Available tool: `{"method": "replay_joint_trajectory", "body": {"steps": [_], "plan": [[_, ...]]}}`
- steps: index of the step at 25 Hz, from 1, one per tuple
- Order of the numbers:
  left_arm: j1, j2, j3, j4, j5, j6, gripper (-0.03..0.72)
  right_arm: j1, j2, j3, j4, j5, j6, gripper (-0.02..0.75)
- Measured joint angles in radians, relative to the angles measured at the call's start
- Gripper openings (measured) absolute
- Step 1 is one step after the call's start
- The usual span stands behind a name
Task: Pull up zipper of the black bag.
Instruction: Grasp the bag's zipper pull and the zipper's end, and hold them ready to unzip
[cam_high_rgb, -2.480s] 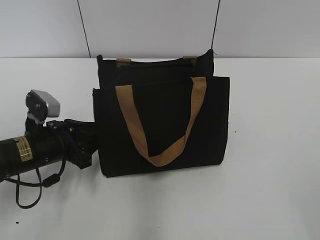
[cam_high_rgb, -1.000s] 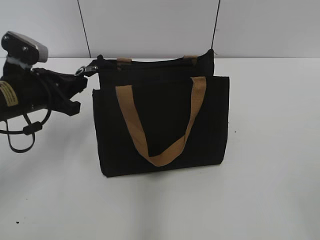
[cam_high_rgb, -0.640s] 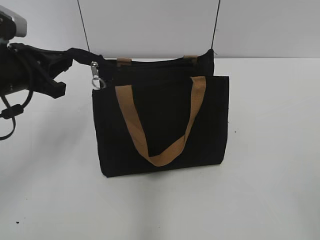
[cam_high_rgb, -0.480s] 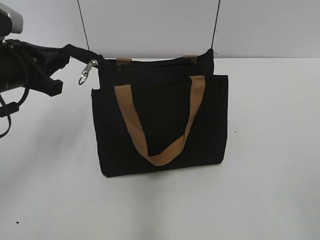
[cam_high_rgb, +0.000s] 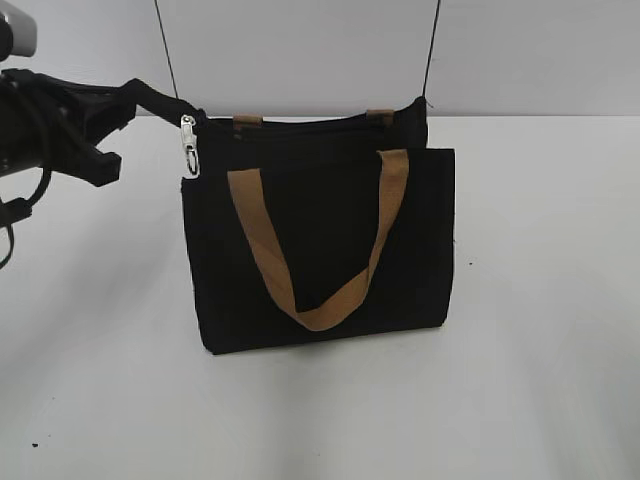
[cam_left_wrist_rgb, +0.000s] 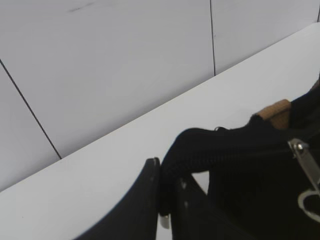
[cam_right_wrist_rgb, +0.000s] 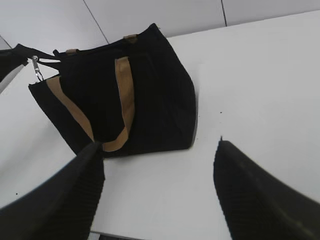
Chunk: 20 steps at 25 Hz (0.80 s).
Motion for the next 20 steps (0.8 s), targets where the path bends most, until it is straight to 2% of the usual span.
{"method": "replay_joint_trajectory", "body": {"steps": [5,14,16,20], "plan": [[-0.001,-0.016,0.000,0.003,0.001,-0.003,0.029,0.000,0.237,-0.035,0.030,-0.009,-0.164,0.524],[-0.001,-0.016,0.000,0.003,0.002,-0.003,0.029,0.015,0.706,-0.300,0.032,-0.035,-0.274,0.524],[-0.001,-0.016,0.000,0.003,0.002,-0.003,0.029,0.059,0.779,-0.354,0.010,-0.036,-0.265,0.524],[-0.001,-0.016,0.000,0.003,0.003,-0.003,0.029,0.231,0.929,-0.480,-0.114,-0.038,-0.112,0.523]]}}
